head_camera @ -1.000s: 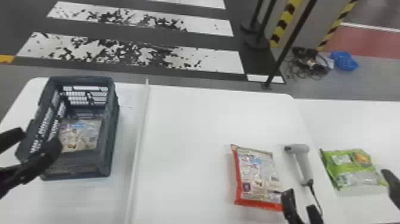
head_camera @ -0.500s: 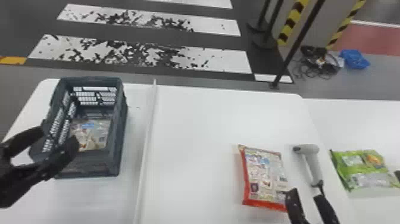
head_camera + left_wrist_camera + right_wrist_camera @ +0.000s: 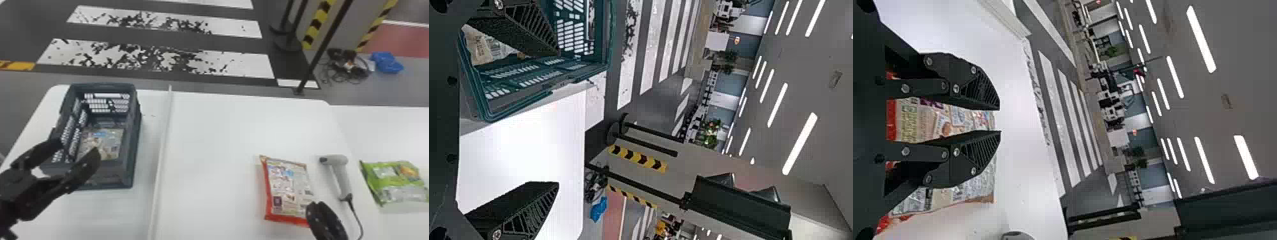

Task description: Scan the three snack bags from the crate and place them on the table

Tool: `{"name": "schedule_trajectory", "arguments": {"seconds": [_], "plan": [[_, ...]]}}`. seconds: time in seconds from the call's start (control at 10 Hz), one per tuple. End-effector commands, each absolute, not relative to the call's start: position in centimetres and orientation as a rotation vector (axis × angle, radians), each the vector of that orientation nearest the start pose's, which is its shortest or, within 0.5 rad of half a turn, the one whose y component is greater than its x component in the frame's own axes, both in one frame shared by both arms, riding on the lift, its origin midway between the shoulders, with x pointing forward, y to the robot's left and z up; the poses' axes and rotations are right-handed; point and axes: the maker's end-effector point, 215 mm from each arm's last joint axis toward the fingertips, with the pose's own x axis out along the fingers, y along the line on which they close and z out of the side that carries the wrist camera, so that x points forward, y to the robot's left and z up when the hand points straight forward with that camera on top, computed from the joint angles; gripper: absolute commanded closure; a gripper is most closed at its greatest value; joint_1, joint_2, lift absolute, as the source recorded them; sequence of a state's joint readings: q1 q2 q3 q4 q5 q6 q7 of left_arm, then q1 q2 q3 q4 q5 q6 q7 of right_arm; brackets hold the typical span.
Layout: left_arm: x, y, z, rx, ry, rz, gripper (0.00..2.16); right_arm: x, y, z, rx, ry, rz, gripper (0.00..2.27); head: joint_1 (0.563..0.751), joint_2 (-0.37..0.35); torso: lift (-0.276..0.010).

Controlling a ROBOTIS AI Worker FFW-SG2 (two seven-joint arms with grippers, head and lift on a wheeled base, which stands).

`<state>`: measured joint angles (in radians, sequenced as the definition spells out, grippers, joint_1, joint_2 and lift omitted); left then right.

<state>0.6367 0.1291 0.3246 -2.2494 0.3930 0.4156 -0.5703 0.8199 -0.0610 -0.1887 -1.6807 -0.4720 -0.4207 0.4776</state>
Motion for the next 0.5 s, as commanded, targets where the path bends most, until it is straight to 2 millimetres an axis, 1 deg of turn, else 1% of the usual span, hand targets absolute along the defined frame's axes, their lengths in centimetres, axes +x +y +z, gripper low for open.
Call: {"name": "schedule_trajectory", "arguments": {"seconds": [0.0, 0.1, 0.2, 0.3, 0.4], "plan": [[37.7, 24.5, -35.8, -0.206, 0.277, -0.432, 0.07, 26.8, -27.3, -51.3, 0.27, 0.267, 0.185, 2.13, 0.695, -0.095, -0.036], [37.8, 24.0, -35.8, -0.197, 0.272, -0.433, 0.07, 27.4, -25.4, -53.2, 0.246, 0.301, 0.232, 2.13, 0.695, -0.069, -0.036], [37.9, 24.0, -35.7, -0.192, 0.268, -0.433, 0.07, 28.4, -24.3, -54.2, 0.224, 0.309, 0.259, 2.13, 0.695, -0.051, -0.036], [37.9, 24.0, -35.7, -0.188, 0.268, -0.432, 0.07, 29.6, -23.9, -54.3, 0.224, 0.299, 0.264, 2.13, 0.695, -0.023, -0.036], [37.9, 24.1, -35.8, -0.183, 0.271, -0.429, 0.07, 30.5, -24.1, -53.6, 0.219, 0.273, 0.259, 2.13, 0.695, -0.005, -0.036]]}}
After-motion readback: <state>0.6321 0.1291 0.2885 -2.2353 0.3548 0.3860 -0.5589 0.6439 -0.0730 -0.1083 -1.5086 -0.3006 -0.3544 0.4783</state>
